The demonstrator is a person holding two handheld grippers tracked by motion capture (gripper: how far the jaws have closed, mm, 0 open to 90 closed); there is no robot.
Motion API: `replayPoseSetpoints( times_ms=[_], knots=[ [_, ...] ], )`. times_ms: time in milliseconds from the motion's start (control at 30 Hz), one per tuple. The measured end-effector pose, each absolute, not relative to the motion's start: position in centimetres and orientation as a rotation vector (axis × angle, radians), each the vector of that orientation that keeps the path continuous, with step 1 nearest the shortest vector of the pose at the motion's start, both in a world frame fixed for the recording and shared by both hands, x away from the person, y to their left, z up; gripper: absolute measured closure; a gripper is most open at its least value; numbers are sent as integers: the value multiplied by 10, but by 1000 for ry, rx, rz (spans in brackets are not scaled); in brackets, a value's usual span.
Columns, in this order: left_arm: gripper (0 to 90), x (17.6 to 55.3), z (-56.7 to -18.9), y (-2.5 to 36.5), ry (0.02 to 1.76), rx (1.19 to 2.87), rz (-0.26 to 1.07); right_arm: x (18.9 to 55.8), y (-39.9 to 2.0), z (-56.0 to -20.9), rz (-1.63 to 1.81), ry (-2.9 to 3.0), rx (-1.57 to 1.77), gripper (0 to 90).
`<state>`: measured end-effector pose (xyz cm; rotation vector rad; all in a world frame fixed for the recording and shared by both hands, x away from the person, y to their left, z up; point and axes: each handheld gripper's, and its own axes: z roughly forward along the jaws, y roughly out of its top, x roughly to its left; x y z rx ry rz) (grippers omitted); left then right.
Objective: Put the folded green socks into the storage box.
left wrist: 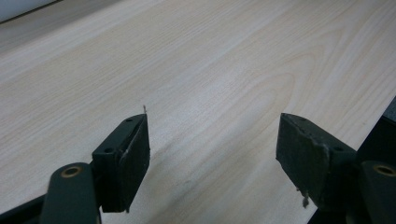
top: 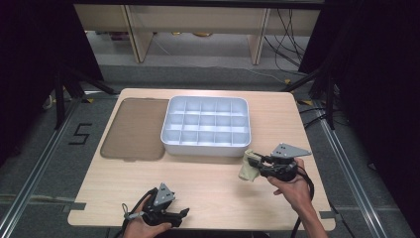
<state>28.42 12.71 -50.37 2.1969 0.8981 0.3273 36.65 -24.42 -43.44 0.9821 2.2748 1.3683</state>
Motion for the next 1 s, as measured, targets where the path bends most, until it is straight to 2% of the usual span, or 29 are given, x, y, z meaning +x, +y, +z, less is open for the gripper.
replayPoseSetpoints(
  times_ms=[700,733,867,933,1000],
  knots=[
    [257,284,-505,127,913,2187,322,380,-243,-420,1325,2215,940,728],
    [257,284,-506,125,951,2151,311,381,-244,-419,1321,2222,935,728],
    [256,284,-505,128,921,2193,318,385,-243,-417,1324,2226,902,728],
    [256,283,-506,125,952,2146,308,385,-241,-417,1326,2220,942,728],
    [256,284,-505,127,906,2192,327,387,-243,-415,1306,2236,911,727]
  ],
)
